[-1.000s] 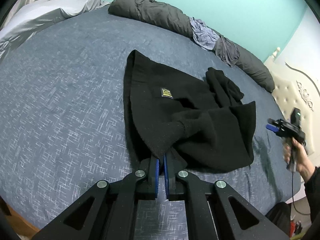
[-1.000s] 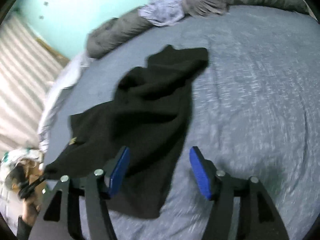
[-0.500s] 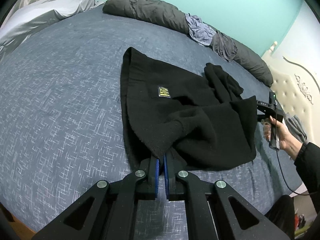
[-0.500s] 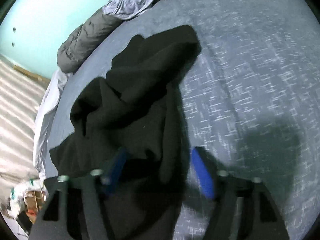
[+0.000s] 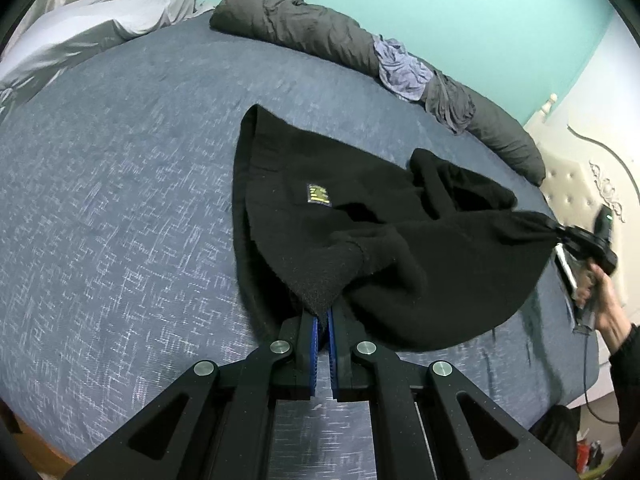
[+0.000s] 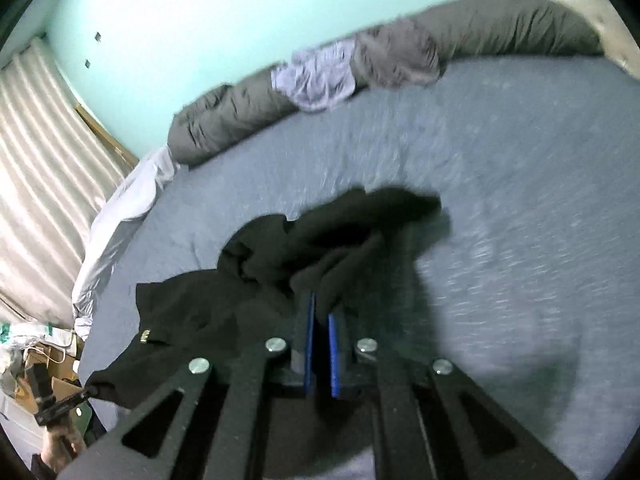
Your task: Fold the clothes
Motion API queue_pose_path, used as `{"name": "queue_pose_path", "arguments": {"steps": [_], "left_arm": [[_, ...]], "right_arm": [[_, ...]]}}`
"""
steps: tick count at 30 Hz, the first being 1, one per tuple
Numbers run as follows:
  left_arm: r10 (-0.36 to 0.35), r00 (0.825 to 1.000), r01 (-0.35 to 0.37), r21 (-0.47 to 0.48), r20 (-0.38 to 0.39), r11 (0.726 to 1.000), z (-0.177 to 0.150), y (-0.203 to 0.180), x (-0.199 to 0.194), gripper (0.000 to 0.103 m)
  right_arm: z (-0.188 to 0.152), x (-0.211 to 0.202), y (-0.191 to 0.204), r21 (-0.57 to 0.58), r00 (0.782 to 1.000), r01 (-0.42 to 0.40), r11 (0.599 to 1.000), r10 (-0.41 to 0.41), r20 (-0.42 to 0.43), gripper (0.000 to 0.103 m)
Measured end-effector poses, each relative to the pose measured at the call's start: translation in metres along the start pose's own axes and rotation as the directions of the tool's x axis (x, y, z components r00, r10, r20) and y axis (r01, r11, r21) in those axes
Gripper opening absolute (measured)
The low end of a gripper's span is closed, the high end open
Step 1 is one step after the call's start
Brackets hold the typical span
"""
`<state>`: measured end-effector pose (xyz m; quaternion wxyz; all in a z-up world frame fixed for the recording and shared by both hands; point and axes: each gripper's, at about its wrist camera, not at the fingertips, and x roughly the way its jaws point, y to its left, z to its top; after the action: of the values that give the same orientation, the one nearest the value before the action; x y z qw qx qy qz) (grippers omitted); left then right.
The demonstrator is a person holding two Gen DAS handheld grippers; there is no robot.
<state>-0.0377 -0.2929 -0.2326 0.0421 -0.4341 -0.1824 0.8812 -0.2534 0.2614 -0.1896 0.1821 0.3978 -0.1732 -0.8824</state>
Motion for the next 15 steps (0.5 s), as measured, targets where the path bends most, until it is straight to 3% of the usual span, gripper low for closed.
{"name": "queue_pose_path", "arguments": {"steps": [6,9,12,15], "left_arm": [[-0.019,1.0,0.019,0.016,0.011,1.0,-0.001,-0.017,-0.006,0.004],[-0.028,1.0,0.028,0.019,0.014,0.999,-0.001,-0.022,-0.009,0.004],[-0.025,1.0,0.025,0.011,0.015,1.0,-0.002,-0.022,-0.01,0.004],[-0.016,1.0,0.016,-0.014,0.008,1.0,-0.004,-0.016,-0.009,0.004]], "right_arm": [[-0.013,-0.102,-0.004,-0.037,0.987,0.081,0.996,-0.075,0.139,0.005],[-0.028,-0.124,-0.002,-0.082,0.982,0.129,0.988,-0.116,0.147,0.005],[-0.061,-0.112,-0.011,-0.091,0.989,0.146,0.985,-0.146,0.007,0.006],[-0.098,-0.081,-0.021,-0.101,0.978,0.119,0.988,-0.134,-0.158,0.006]]}}
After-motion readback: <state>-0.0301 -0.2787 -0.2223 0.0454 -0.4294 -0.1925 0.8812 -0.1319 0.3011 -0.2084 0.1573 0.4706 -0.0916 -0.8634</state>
